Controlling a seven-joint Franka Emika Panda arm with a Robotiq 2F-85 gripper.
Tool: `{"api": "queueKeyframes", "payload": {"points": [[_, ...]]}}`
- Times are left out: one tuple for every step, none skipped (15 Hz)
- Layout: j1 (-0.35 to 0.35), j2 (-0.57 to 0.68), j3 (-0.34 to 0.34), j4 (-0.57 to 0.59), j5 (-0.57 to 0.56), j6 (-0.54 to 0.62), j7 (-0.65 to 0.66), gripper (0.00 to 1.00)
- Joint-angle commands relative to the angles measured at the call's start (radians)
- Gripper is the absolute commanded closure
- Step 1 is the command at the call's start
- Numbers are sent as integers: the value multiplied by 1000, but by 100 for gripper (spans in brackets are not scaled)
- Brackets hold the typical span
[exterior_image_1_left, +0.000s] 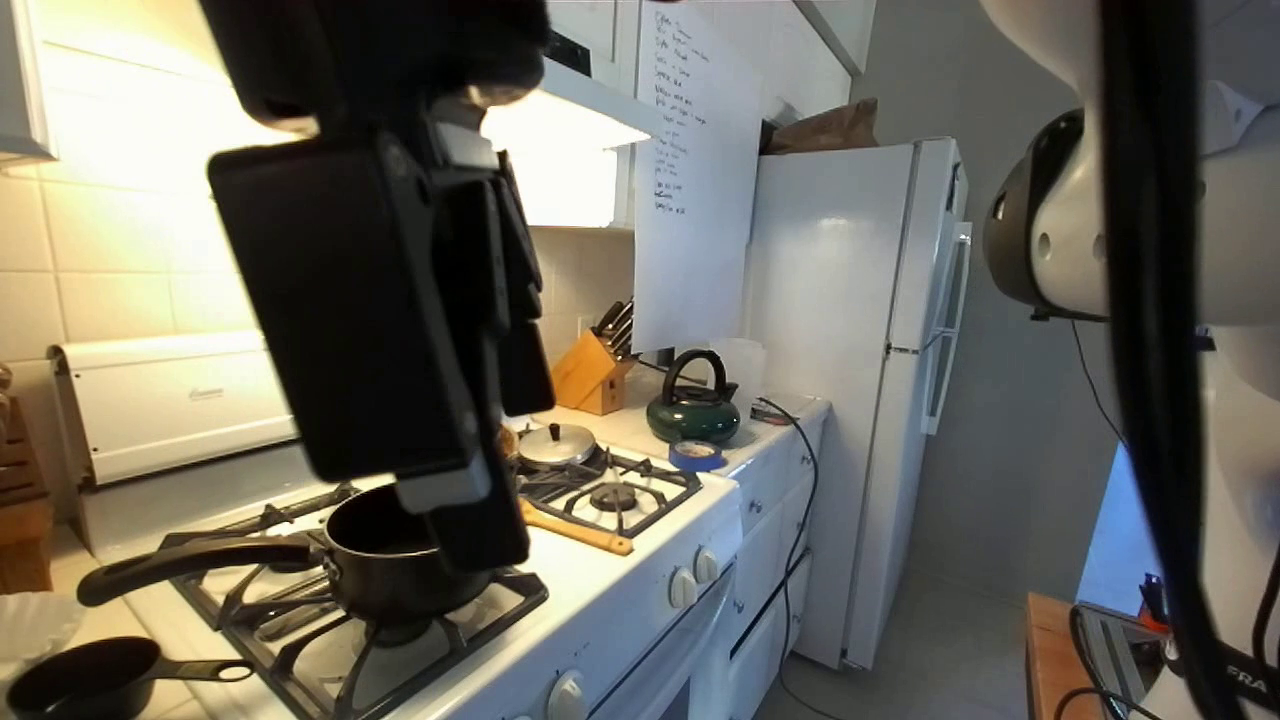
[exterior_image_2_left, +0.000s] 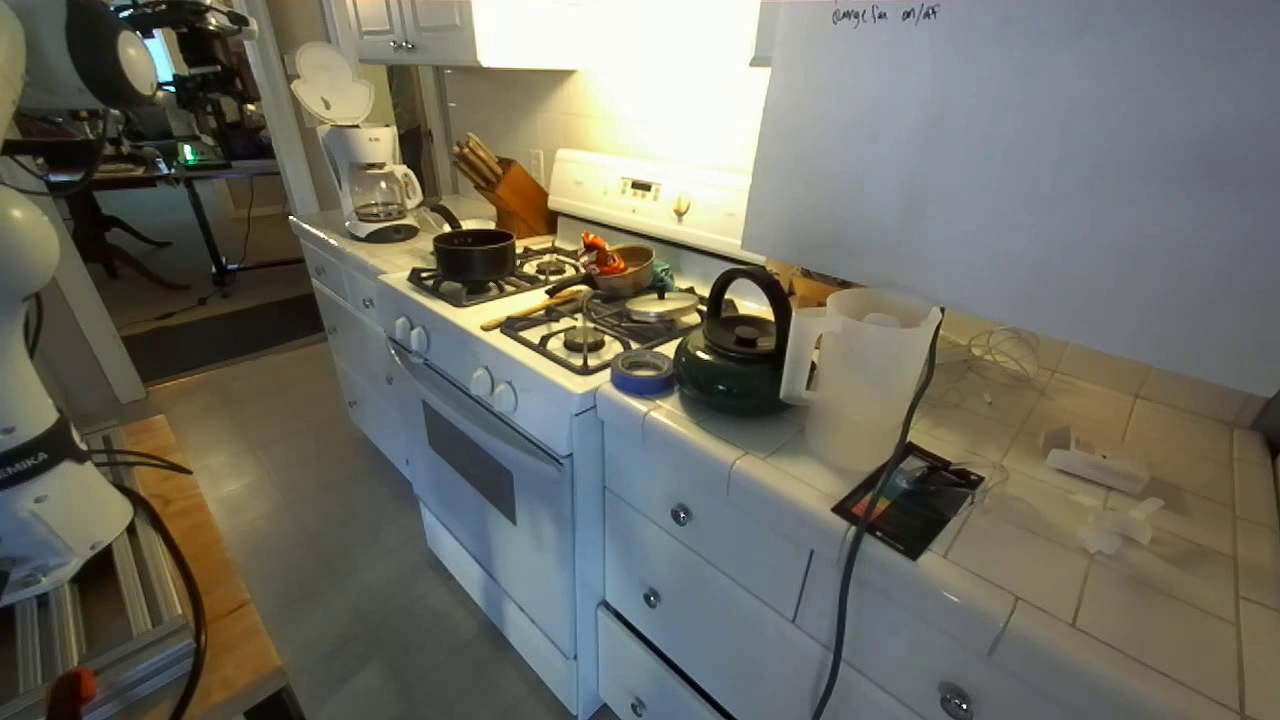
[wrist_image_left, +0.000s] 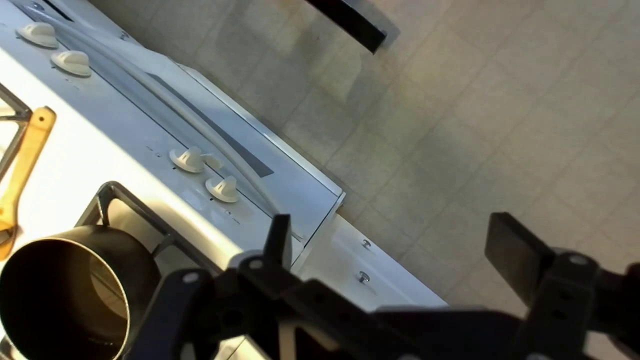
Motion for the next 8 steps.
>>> {"api": "queueKeyframes", "payload": {"points": [[13, -20, -16, -2, -24, -12, -33, 0], [10, -24, -17, -3, -17, -21, -8, 0], [10, -25, -20, -3, -20, -16, -12, 0], [9, -25, -22, -1, -21, -12, -18, 0], [9, -25, -26, 0, -24, -9, -19, 0], [11, -21, -30, 2, -38, 7, -58, 0], [9, -18, -33, 2, -53, 20, -117, 0], [2, -16, -21, -1, -20, 3, -47, 0]]}}
